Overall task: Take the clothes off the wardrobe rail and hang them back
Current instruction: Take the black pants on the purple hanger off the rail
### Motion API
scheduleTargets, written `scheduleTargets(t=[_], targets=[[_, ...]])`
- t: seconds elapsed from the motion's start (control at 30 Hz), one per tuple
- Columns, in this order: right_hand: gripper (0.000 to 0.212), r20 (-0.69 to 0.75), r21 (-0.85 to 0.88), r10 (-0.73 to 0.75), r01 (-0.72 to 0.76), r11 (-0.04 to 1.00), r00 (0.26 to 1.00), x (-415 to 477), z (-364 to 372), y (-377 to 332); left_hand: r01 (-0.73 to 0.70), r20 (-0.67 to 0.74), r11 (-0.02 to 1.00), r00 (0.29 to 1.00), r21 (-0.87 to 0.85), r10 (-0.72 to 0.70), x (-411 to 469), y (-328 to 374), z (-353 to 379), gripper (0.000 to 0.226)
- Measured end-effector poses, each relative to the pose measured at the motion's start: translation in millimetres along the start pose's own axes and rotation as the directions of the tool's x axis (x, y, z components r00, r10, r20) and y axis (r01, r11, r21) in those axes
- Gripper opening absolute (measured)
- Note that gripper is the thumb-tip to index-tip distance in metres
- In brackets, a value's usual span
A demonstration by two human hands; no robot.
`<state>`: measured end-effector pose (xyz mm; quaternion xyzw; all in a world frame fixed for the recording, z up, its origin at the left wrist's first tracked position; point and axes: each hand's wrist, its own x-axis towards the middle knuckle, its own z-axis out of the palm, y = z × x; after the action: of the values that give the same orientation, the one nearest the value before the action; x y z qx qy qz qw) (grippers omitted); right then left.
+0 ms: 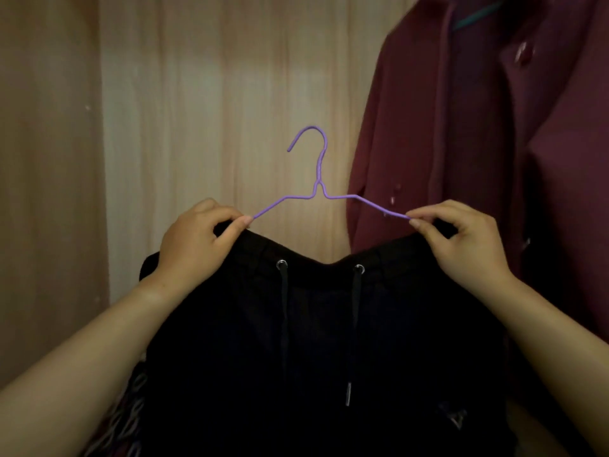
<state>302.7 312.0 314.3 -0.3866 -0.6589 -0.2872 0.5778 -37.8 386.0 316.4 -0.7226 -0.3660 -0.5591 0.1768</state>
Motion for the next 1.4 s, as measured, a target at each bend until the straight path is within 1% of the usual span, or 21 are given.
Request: scheduleTargets(t=[0.13, 0.23, 0.37, 0.47, 0.53, 0.63, 0.8, 0.93, 1.07, 1.27, 1.4], targets=[[0.012, 0.094, -0.007, 0.065, -0.065, 0.998, 0.993, -75, -4, -2, 0.059, 0.083, 0.998, 0.995, -0.034, -0.056, -77, 2, 9, 0.038], [0.012, 0.147, -0.005, 0.114, -0.115, 0.993, 0.983, -126, -15, -5, 0.101, 0.162, 0.992, 0.983, -0.078, -0.087, -129, 8, 18, 0.037], [0.013, 0.199, -0.053, 0.218, -0.212, 0.976, 0.955, -183, -41, -15, 0.136, 0.268, 0.98, 0.959, -0.144, -0.094, -185, 26, 26, 0.034], [0.013, 0.196, -0.101, 0.296, -0.281, 0.954, 0.935, -216, -69, -34, 0.137, 0.303, 0.973, 0.95, -0.187, -0.076, -214, 43, 26, 0.032], [0.01, 0.17, -0.12, 0.318, -0.301, 0.946, 0.933, -229, -87, -49, 0.136, 0.296, 0.969, 0.953, -0.206, -0.071, -222, 55, 23, 0.031], [0.008, 0.102, -0.187, 0.371, -0.348, 0.919, 0.923, -246, -124, -78, 0.096, 0.289, 0.963, 0.957, -0.25, -0.02, -224, 81, 14, 0.03], [0.009, -0.036, -0.283, 0.424, -0.416, 0.864, 0.905, -271, -194, -136, 0.004, 0.282, 0.923, 0.953, -0.386, 0.114, -224, 125, -4, 0.029], [0.011, -0.122, -0.441, 0.454, -0.458, 0.772, 0.883, -290, -254, -193, -0.098, 0.257, 0.842, 0.928, -0.53, 0.27, -232, 171, -11, 0.03], [0.009, -0.191, -0.544, 0.51, -0.523, 0.656, 0.839, -312, -311, -244, -0.116, 0.272, 0.758, 0.89, -0.642, 0.366, -252, 221, -23, 0.031], [0.011, -0.351, -0.604, 0.495, -0.596, 0.529, 0.795, -343, -384, -302, -0.14, 0.237, 0.648, 0.856, -0.749, 0.459, -276, 301, -46, 0.03], [0.012, -0.418, -0.635, 0.483, -0.628, 0.45, 0.769, -371, -441, -344, -0.157, 0.205, 0.571, 0.83, -0.806, 0.519, -298, 363, -60, 0.025]])
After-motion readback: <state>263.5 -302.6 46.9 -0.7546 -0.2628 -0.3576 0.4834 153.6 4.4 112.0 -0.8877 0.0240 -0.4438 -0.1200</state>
